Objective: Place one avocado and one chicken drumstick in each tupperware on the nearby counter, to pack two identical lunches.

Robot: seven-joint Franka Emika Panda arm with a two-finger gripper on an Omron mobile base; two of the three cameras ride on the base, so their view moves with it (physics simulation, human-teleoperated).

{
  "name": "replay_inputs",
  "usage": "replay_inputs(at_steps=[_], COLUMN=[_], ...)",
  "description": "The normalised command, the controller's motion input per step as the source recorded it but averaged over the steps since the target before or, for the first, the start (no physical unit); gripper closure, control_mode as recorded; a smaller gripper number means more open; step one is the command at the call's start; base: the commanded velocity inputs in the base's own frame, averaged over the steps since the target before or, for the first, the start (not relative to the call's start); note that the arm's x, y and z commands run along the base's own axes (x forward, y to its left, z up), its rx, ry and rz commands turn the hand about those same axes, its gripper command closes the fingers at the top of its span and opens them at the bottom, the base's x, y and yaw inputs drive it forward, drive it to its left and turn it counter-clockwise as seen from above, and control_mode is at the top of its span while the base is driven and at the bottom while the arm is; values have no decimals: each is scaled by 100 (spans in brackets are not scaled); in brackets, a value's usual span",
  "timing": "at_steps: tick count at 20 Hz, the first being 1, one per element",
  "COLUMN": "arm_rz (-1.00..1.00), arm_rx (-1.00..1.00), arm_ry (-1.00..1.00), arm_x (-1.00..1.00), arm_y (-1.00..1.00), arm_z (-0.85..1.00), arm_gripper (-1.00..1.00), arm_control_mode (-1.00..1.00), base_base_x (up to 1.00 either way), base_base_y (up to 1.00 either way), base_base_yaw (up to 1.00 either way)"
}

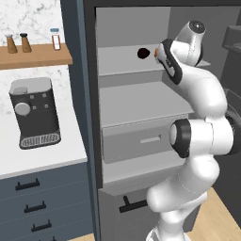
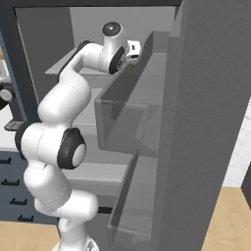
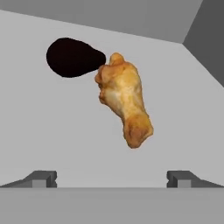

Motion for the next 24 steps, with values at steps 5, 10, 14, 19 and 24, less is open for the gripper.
replay_inputs(at_steps=[5, 10, 14, 19, 24], arm_rz=[6, 6, 9, 11, 12], arm_rx=[0, 0, 0, 0, -1], arm_ry=[3, 1, 0, 0, 0], arm_x=[43, 45, 47, 52, 45], arm_y=[-8, -5, 0, 0, 0], arm_z=[-21, -25, -41, -38, -65], arm_gripper=[-100, -100, -100, -100, 100], arm_control_mode=[-100, -100, -100, -100, -100], base_base_x=[0, 0, 0, 0, 0], base_base_y=[0, 0, 0, 0, 0], base_base_yaw=[0, 0, 0, 0, 0])
